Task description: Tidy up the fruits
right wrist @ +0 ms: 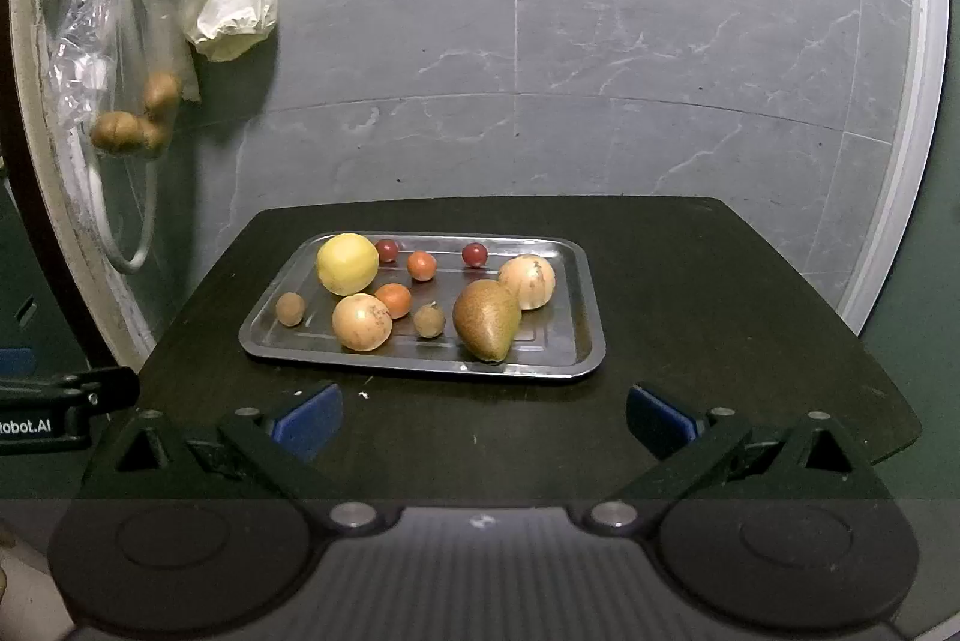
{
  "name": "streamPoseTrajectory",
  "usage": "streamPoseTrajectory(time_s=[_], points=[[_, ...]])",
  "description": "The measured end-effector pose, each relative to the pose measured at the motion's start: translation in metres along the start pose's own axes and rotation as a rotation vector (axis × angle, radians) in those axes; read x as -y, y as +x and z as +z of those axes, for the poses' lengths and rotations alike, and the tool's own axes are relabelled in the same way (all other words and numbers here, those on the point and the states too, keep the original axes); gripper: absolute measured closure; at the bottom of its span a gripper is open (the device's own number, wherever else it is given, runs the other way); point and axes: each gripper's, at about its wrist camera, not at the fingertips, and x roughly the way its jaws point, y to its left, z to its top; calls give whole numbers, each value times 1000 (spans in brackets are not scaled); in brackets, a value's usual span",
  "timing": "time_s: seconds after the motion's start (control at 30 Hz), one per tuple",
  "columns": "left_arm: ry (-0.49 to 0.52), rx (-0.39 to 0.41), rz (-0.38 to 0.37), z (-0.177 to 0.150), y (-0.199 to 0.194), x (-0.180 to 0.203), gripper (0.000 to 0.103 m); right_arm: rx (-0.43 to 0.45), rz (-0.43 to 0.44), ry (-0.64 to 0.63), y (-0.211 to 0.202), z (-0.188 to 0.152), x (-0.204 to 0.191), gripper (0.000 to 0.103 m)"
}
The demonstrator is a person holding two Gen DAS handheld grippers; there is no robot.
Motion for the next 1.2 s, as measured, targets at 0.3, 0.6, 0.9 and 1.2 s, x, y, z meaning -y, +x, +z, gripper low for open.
streamPoseTrajectory(time_s=[0.3, 0.6, 0.9, 1.2], points=[[4, 0, -4, 0, 1, -3, 1, 0, -1, 1, 1, 0, 0, 0], [0, -3, -4, 1, 3, -7, 1, 0, -3, 2, 1, 0, -3, 0], [3, -3, -6, 1, 3, -8, 1, 0, -2, 1, 1, 0, -3, 0], [3, -3, -6, 1, 3, -8, 1, -1, -1, -1, 2, 0, -3, 0]])
